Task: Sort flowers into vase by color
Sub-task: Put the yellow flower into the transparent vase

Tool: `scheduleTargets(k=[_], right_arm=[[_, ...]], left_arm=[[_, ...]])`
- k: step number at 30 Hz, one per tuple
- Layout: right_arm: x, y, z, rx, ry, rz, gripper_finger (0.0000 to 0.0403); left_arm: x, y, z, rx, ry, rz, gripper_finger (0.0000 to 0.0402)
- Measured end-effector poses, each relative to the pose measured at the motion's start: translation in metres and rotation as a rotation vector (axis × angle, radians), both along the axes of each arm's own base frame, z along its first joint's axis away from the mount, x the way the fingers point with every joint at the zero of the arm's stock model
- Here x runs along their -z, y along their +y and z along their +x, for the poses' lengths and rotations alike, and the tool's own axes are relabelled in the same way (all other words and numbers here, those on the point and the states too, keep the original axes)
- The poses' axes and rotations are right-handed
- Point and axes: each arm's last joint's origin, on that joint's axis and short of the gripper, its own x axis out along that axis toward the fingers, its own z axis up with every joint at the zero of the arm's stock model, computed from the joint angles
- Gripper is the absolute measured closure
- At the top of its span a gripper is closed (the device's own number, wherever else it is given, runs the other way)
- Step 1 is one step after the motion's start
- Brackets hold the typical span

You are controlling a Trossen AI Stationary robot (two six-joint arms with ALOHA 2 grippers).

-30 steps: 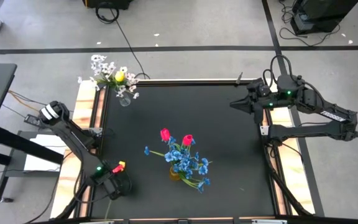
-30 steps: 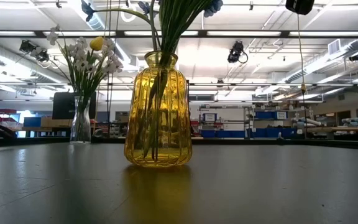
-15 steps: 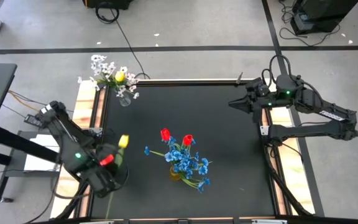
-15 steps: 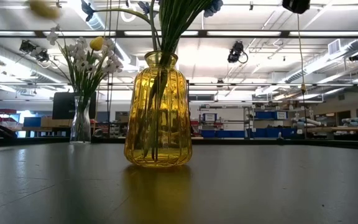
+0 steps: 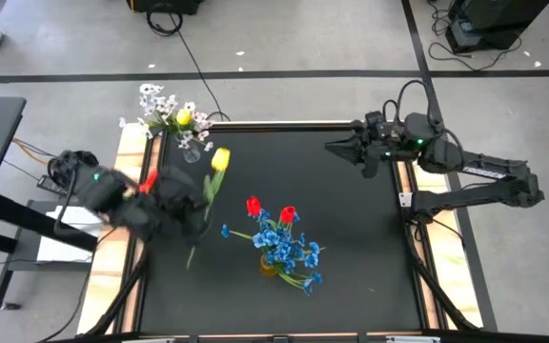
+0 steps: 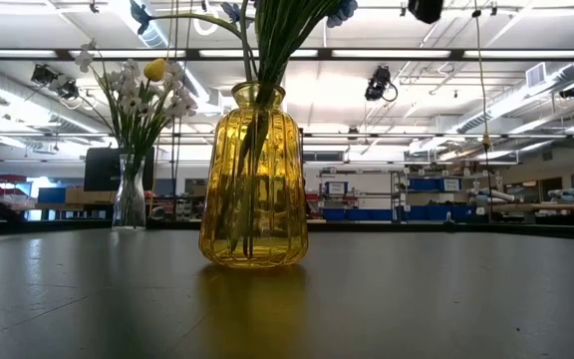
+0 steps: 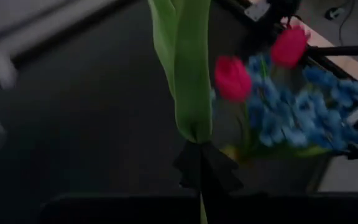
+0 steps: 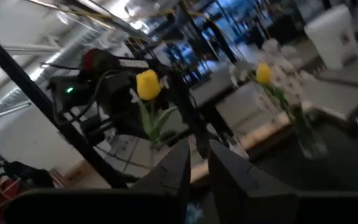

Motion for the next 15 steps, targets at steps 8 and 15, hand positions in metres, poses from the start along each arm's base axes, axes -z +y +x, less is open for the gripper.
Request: scheduleTargets(k=[8, 15], right_arm=[[-0.001, -0.002, 0.039, -0.047, -0.166, -0.120, 0.0336], [0.005, -0.005, 0.068, -0.072, -0.296, -0.105, 0.0332]], left_arm=[[-0.032, 0.061, 0.019, 0.058, 0.010, 0.235, 0.0398], [-0.047, 0.096, 0.042, 0.202, -0.074, 0.346, 0.0398]])
